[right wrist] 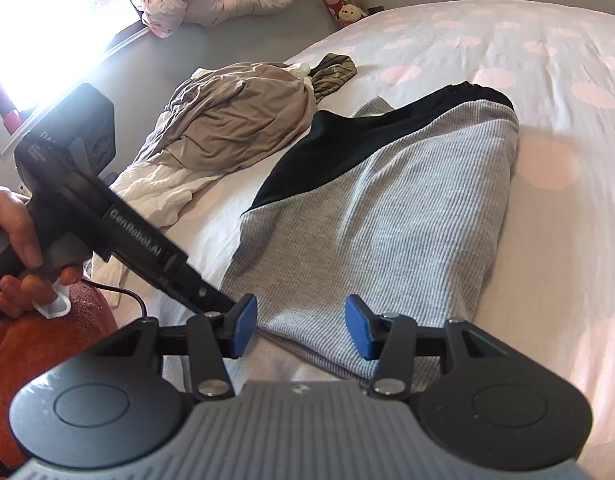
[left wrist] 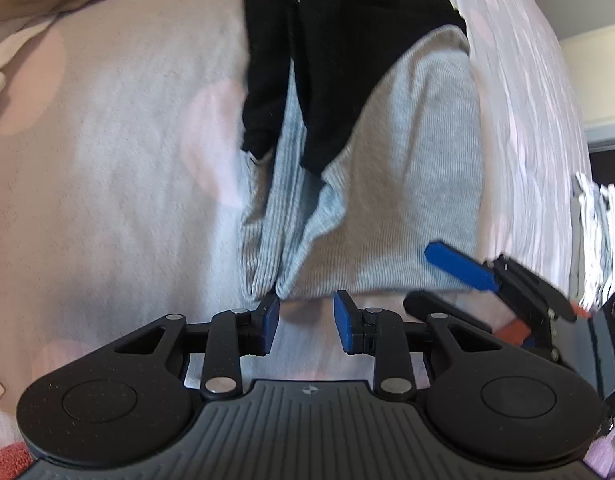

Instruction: Fold clothes

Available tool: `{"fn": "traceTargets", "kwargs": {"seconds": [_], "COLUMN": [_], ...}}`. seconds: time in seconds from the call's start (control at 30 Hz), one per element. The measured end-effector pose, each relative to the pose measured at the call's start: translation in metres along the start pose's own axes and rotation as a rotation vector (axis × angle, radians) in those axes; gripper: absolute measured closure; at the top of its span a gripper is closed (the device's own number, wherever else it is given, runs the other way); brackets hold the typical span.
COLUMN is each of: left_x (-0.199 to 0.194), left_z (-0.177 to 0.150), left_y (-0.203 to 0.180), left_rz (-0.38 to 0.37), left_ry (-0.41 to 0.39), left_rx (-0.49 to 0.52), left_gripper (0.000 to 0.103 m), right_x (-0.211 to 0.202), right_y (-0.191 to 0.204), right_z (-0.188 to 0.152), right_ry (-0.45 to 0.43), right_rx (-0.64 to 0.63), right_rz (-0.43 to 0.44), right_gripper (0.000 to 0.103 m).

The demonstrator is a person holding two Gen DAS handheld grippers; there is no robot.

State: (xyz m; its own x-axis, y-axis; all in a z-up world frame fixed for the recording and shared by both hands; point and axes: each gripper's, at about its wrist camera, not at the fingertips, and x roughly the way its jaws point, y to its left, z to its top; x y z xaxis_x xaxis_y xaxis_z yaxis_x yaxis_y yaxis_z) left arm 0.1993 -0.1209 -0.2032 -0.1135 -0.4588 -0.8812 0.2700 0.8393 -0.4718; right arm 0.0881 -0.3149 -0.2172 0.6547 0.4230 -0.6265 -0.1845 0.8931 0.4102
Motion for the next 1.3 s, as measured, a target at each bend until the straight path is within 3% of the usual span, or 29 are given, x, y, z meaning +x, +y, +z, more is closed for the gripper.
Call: {"fn": "traceTargets", "kwargs": {"seconds": [0.13,0.4,0.43,0.53,0.6,0.7,0.77,0.83,1.03,1.3], "left_x": [-0.007,-0.002,-0.004,-0.011,-0.016,-0.023,-0.027,-0.032,-0.055,-0.02], "left_z": [0.0,0.0,-0.002,-0.006,-0.007,-0.009,-0.011,-0.013,-0.019,-0.003], "left_y": [-0.001,0.002,0.002,-0.002,-0.004,-0.002,0.001,0.003,0.002,0.008], "left_rz": [-0.021,0.04,0.042,0.026,0.003,-0.025,-0.043,-0.055,-0.036,0.097], "left_ry": [-0.064,-0.094,-0.102,-0.139,-0.162,-0.19,-0.208,-0.224,-0.256,-0.107], "left_rx": [0.0,-0.036,-0.024,0.024,0.035,0.023,0.01,0.005,0.025,0.054], "left_gripper": [0.076,0.078,0.084,0.097,0.099,0.101,0.101,0.101,0.101,0.101], "right_x": [0.0,-0.003,-0.004,-0.011,-0.018,-0.025,-0.024,-0.021,-0.022,-0.016], "right_y": [-0.001,-0.001,-0.002,0.003,0.007,0.009,0.008,0.006,-0.001,0.001], "right_z": [-0.001,-0.001,0.0,0.005,0.006,-0.002,-0.009,-0.011,-0.01,-0.014], "right_ry": [0.002,0.005,0.008,0.055,0.104,0.176,0.22,0.228,0.209,0.269], "right_rx": [0.004,0.011,0.014,-0.055,-0.14,-0.24,-0.266,-0.269,-0.237,-0.262], "right_rz": [-0.001,-0.024,-0.033,-0.109,-0.16,-0.242,-0.282,-0.305,-0.318,-0.318], "right_gripper": [0.05,0.05,0.05,0.049,0.041,0.041,0.045,0.062,0.09,0.094]}}
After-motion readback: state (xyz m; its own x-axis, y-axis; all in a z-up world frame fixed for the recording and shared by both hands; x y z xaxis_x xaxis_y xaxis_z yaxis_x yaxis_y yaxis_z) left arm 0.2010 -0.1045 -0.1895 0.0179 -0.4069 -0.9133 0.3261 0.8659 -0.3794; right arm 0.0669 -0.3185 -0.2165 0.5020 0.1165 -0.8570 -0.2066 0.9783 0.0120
